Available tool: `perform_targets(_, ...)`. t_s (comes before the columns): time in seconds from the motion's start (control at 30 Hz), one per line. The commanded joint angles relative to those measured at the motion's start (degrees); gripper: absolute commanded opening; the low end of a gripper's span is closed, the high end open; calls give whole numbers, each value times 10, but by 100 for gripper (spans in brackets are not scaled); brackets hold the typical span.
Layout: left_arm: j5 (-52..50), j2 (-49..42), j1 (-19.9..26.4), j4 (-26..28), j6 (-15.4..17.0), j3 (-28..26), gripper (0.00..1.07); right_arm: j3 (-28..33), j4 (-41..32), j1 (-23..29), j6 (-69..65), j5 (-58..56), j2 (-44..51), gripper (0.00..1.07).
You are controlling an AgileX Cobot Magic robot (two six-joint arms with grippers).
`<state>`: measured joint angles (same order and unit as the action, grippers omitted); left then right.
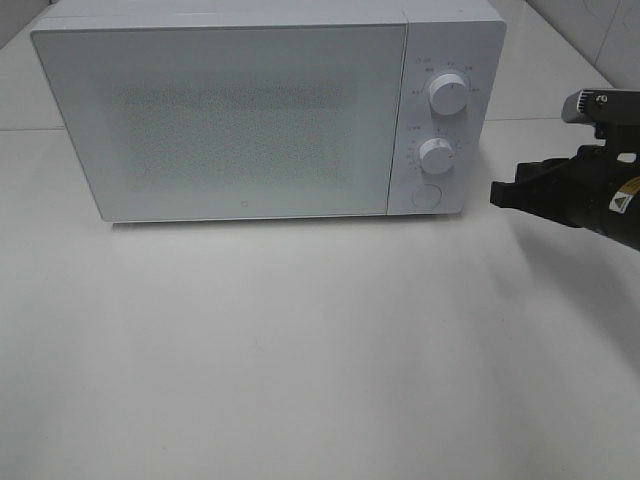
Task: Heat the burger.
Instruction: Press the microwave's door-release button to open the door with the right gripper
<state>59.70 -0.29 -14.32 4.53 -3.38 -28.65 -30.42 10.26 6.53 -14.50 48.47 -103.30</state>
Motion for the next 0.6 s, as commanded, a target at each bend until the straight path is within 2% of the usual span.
perform_targets(0.03, -6, -9, 2, 7, 1, 1, 0, -2, 89, 1, -111, 65, -22, 6)
perform_targets(0.1, -6, -9, 2, 7, 1, 1, 0, -2, 96, 1, -131, 70, -25, 6)
perform_targets(0.2, -6, -9, 2, 7, 1, 1, 0, -2, 117, 1, -274, 79, -41, 6)
perform_targets(0.23, -6, -9, 2, 7, 1, 1, 0, -2, 117, 1, -274, 79, -41, 6)
perform_targets(0.4, -6, -9, 2, 7, 1, 1, 0, -2, 144, 1, -435, 98, -48, 6)
perform_targets(0.6, -6, -9, 2, 7, 1, 1, 0, -2, 144, 1, -586, 111, -48, 6)
